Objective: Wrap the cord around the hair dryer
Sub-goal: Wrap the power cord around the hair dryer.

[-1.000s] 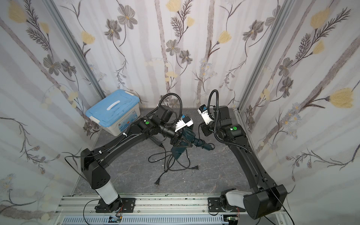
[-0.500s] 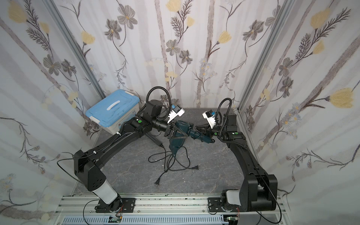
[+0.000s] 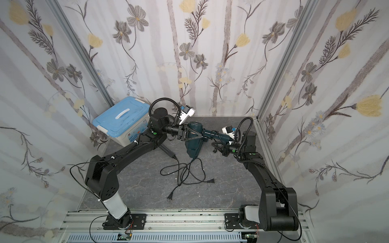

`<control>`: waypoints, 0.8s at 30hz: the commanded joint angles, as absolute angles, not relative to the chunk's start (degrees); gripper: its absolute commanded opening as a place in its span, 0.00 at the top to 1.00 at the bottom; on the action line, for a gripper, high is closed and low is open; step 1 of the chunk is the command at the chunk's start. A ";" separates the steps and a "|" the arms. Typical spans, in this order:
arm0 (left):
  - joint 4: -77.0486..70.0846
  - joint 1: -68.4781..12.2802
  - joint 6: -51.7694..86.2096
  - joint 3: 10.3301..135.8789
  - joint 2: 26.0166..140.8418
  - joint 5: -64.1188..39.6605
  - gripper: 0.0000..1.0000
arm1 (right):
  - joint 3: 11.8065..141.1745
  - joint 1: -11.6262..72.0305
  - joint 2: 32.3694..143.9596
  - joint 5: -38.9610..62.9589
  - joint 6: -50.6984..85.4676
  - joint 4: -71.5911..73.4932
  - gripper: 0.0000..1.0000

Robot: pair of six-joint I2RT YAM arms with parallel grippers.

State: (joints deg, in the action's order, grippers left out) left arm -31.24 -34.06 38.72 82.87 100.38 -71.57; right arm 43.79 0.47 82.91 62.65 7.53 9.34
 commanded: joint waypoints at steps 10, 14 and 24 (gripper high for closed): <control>-55.37 -31.25 52.11 78.25 103.35 -60.00 1.00 | 30.77 5.08 69.29 48.57 19.96 20.27 1.00; -51.34 -31.27 48.59 77.17 102.24 -57.88 1.00 | 29.74 7.27 62.59 41.77 18.67 13.17 1.00; -74.78 -31.21 65.99 75.30 107.76 -52.92 1.00 | 28.24 6.90 54.40 33.64 34.83 18.66 1.00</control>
